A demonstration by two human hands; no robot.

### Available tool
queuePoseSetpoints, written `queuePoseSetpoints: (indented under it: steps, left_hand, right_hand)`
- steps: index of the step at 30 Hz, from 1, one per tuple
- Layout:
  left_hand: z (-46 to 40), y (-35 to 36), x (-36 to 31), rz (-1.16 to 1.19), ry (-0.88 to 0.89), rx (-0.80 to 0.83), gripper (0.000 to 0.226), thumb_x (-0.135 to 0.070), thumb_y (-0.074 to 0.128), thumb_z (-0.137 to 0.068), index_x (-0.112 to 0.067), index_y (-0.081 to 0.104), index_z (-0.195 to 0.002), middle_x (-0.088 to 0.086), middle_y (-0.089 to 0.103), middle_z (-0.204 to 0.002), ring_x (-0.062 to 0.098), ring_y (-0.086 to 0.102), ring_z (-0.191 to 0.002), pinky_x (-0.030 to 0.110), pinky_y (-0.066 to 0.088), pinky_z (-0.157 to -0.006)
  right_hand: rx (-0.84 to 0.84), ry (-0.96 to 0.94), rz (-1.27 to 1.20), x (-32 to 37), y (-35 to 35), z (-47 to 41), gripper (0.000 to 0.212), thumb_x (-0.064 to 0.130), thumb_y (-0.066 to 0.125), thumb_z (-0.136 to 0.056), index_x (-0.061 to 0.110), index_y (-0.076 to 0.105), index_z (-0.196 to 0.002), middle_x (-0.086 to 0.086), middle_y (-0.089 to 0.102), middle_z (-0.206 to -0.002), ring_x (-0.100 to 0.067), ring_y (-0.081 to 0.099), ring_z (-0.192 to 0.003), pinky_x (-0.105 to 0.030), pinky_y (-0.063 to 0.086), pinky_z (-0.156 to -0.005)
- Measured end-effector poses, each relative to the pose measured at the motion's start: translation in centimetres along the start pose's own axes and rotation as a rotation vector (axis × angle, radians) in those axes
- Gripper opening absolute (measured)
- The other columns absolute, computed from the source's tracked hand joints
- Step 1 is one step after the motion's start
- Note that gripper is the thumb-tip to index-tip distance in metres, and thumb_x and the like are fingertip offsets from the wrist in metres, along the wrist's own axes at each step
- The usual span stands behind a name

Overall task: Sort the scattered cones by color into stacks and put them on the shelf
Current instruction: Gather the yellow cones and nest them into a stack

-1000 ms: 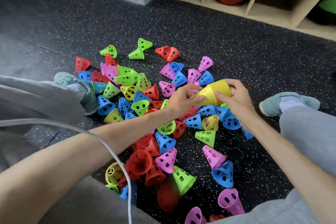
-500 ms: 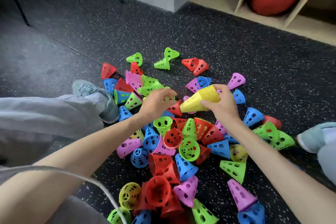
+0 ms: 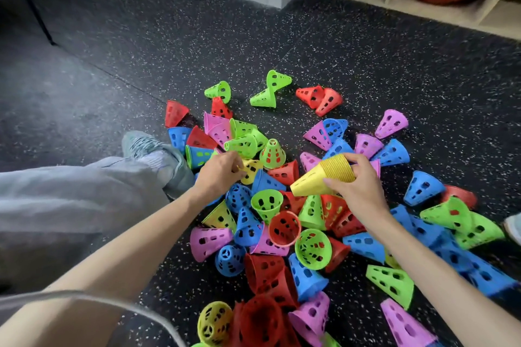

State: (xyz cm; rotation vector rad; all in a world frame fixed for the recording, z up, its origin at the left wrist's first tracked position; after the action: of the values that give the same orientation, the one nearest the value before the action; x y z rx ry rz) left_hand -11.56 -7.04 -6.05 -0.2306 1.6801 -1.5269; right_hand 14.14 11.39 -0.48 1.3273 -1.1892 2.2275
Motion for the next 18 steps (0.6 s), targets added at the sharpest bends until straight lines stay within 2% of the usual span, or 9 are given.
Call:
queuePoseSetpoints:
  steps: [3,5,7,11,18]
  left_hand:
    - [0.1,0.4,0.0,-0.086,-0.006,0.0,0.018,-0.03,0.076,-0.089,-0.02,0.063,-0.083,-0.007,0.064,-0.087,0.015,0.061,-0.08,0.031,0.049,-0.062]
    - [0.3,0.2,-0.2,-0.091,-0.002,-0.002,0.015,-0.028,0.073,-0.089,-0.023,0.062,-0.081,-0.006,0.061,-0.093,0.017,0.06,-0.085,0.031,0.049,-0.064]
    - [0.5,0.1,-0.4,-0.065,0.013,-0.002,0.014,-0.027,0.072,-0.088,-0.027,0.061,-0.08,-0.004,0.058,-0.103,0.018,0.059,-0.092,0.035,0.053,-0.069]
    - [1.2,-0.7,-1.4,-0.028,0.048,-0.044,0.009,-0.026,0.073,-0.086,-0.023,0.065,-0.084,-0.003,0.054,-0.113,0.019,0.054,-0.105,0.032,0.044,-0.072]
    - [2.3,-2.9,-4.3,0.084,0.099,-0.11,0.007,-0.017,0.07,-0.084,-0.013,0.065,-0.081,0.008,0.058,-0.142,0.029,0.048,-0.132,0.038,0.036,-0.104]
  right_hand:
    - [-0.009,0.003,-0.022,0.1,0.0,-0.2,0.06,0.023,0.082,-0.082,0.032,0.049,-0.131,0.0,0.064,-0.122,-0.023,0.064,-0.113,-0.046,0.054,-0.096]
    - [-0.003,0.0,-0.032,0.4,0.1,-0.2,0.059,0.022,0.082,-0.083,0.032,0.049,-0.131,0.001,0.063,-0.12,-0.022,0.063,-0.112,-0.044,0.054,-0.096]
    - [0.0,0.006,-0.035,0.5,0.1,-0.1,0.061,0.025,0.082,-0.082,0.036,0.048,-0.131,-0.002,0.061,-0.127,-0.023,0.06,-0.119,-0.048,0.052,-0.101]
    - [-0.011,0.008,-0.035,0.9,0.0,0.5,0.061,0.023,0.083,-0.083,0.034,0.048,-0.132,-0.005,0.059,-0.136,-0.026,0.056,-0.128,-0.053,0.047,-0.107]
    - [-0.027,-0.013,-0.032,2.3,-0.4,1.9,0.062,0.022,0.082,-0.084,0.03,0.048,-0.135,-0.003,0.059,-0.137,-0.026,0.056,-0.128,-0.053,0.045,-0.109]
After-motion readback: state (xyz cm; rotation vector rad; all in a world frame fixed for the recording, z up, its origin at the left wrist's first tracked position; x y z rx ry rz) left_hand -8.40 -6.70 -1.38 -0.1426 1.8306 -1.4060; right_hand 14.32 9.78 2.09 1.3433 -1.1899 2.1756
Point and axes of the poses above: each hand's wrist, its own z-axis away from the middle knuckle, its own y-axis out of the palm, x = y × z, the point moved 6 cm from there along -z, towards the middle knuckle
